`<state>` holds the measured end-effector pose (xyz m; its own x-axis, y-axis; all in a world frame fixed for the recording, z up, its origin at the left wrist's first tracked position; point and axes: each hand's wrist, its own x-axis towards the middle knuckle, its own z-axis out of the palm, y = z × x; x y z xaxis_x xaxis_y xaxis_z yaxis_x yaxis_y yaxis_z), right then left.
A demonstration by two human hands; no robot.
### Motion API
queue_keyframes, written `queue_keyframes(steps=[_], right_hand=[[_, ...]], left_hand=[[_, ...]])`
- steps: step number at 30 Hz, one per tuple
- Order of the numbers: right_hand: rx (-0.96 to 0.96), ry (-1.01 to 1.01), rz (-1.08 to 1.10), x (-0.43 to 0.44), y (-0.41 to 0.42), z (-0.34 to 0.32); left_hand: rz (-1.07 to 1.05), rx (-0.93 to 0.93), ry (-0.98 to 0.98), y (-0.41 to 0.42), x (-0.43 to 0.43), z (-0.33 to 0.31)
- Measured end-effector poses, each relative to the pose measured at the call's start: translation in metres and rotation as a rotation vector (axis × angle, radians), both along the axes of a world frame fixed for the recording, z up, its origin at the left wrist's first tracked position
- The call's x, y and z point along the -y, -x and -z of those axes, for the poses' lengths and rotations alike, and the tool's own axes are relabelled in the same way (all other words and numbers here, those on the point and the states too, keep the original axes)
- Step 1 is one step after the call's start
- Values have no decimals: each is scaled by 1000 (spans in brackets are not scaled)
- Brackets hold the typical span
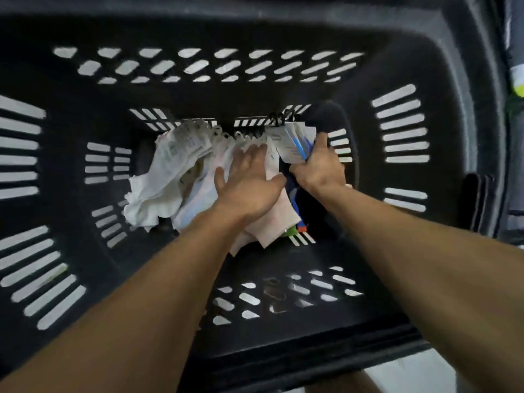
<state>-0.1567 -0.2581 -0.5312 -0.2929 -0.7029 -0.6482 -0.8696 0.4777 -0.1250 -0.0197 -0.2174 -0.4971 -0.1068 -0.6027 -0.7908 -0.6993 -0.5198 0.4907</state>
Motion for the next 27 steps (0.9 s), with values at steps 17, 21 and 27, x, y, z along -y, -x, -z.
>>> queue_keyframes(steps=[17, 21, 27], right_hand=[[-66, -58, 42, -31, 1, -16], [68, -145, 41, -31, 5, -14], [166, -49, 22, -55, -1, -20]], left_hand=[[-257, -191, 4, 5, 7, -4], [-296, -209, -72, 16, 17, -1], [-246, -91, 3, 22, 13, 2]])
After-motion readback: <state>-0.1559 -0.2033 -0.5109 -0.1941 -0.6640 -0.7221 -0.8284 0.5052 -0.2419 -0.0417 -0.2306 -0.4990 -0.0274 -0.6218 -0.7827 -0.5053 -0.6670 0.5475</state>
